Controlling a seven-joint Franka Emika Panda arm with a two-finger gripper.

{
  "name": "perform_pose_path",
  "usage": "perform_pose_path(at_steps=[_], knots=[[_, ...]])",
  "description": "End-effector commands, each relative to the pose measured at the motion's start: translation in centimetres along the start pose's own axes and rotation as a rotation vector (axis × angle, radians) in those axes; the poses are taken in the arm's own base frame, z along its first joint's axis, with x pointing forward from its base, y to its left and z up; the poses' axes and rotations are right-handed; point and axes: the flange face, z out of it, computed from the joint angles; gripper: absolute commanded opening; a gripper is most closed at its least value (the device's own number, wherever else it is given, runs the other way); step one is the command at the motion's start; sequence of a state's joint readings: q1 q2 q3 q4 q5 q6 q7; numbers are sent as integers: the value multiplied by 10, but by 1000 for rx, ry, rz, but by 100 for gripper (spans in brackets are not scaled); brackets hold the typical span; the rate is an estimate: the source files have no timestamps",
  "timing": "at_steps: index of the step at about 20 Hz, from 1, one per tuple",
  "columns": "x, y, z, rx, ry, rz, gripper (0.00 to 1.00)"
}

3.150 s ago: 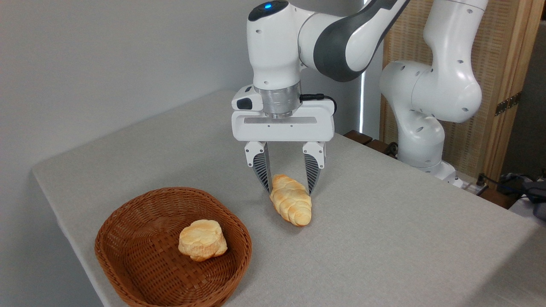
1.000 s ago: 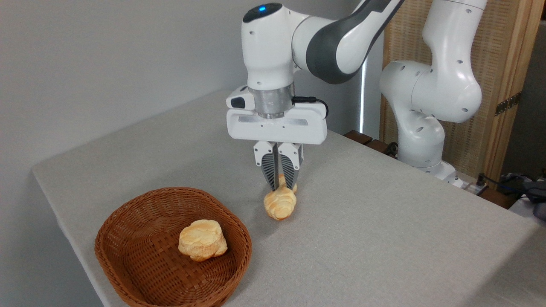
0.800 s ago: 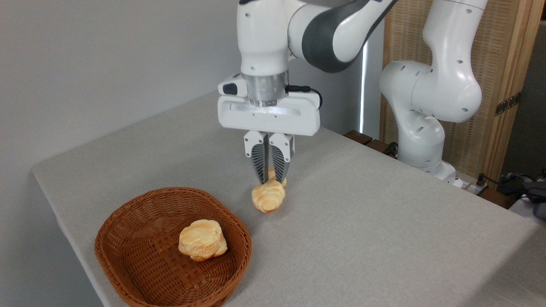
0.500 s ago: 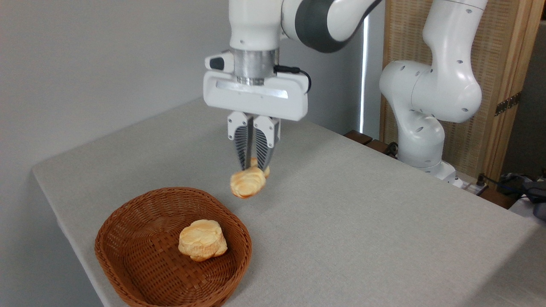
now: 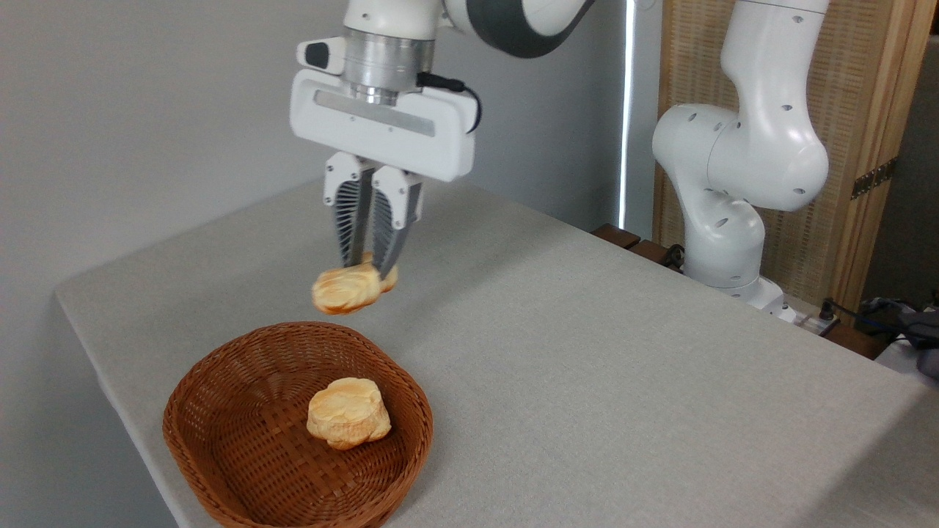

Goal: Put bread into the basket
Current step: 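Lift the bread roll and carry it over the wicker basket, then lower the roll into the basket beside the bun and open the gripper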

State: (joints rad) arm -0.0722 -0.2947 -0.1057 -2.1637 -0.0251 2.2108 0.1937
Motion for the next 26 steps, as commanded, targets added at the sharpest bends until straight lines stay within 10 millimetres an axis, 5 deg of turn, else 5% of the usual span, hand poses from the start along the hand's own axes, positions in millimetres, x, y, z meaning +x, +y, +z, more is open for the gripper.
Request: perform_pose_path(at_steps=[1, 10, 16, 19, 20, 22, 26], knots=[[30, 1, 19, -18, 50, 23, 24], [69, -4, 78, -24, 66, 36, 24], [71, 0, 120, -47, 7, 98, 26], [70, 4, 133, -56, -10, 104, 44], [70, 4, 133, -59, -10, 99, 70], [70, 4, 133, -61, -9, 90, 100], [71, 4, 132, -60, -8, 89, 100]])
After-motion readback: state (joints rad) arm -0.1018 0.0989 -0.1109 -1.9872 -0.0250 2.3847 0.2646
